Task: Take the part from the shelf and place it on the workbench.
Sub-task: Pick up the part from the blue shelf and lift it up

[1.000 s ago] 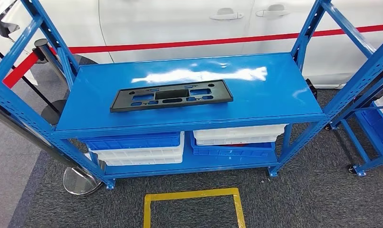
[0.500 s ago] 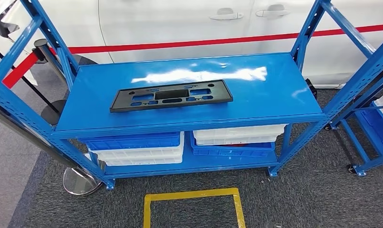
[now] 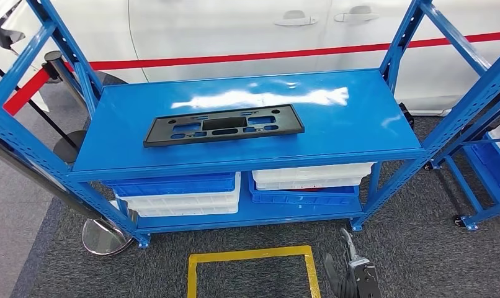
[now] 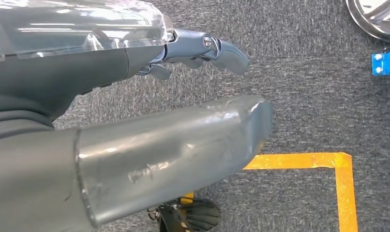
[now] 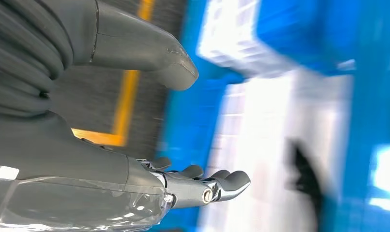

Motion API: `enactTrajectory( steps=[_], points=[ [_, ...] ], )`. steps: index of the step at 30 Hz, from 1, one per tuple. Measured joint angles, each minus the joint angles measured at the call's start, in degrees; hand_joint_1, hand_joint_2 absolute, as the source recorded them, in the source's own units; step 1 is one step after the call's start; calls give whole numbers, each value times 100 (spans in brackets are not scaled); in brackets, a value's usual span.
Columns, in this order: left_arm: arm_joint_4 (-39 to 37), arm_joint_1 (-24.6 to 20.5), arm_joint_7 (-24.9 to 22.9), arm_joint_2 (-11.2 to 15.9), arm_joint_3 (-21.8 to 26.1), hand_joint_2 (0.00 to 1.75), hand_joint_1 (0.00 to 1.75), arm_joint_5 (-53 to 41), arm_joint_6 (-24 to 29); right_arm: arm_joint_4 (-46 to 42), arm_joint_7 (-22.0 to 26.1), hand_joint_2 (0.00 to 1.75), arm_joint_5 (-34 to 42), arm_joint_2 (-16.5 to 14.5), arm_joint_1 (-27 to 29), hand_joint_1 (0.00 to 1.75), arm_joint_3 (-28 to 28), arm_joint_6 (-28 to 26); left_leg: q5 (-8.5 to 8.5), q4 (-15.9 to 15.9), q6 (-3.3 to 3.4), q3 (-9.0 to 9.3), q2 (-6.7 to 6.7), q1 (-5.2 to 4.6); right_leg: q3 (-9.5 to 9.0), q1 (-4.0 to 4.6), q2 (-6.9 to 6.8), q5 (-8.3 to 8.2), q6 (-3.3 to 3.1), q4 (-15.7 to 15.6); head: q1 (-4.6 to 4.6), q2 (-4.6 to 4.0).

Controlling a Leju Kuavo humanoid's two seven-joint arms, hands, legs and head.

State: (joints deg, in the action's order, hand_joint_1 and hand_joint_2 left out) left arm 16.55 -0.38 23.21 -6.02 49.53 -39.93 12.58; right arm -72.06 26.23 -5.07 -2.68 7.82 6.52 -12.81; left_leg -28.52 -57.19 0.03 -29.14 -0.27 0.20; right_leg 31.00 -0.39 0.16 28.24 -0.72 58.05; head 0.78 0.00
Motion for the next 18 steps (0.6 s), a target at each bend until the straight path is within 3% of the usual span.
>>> enactTrajectory(
  steps=[12, 16, 18],
  points=[
    [-126, -98, 17, -6, 399, 0, 0, -609, -39, -2208, 268, 175, -617, 474, -149, 0, 1238, 109, -19, -46, 33, -21, -2, -8, 1, -14, -3, -9, 24, -6, 1, 0],
    [-166, -129, 27, -6, 572, 0, 0, -823, -54, -2854, 182, 175, -696, 661, -228, 0, 1673, 128, -32, -82, 81, -47, -3, -18, -1, -23, -2, -20, 80, -17, 2, 0],
    [-186, -148, 42, -8, 668, 0, 0, -940, -75, -3156, 76, 175, -678, 763, -265, 0, 1859, 160, 14, -11, 136, -11, 2, 6, -10, -15, -3, -17, 126, -23, -1, 0]
  ],
)
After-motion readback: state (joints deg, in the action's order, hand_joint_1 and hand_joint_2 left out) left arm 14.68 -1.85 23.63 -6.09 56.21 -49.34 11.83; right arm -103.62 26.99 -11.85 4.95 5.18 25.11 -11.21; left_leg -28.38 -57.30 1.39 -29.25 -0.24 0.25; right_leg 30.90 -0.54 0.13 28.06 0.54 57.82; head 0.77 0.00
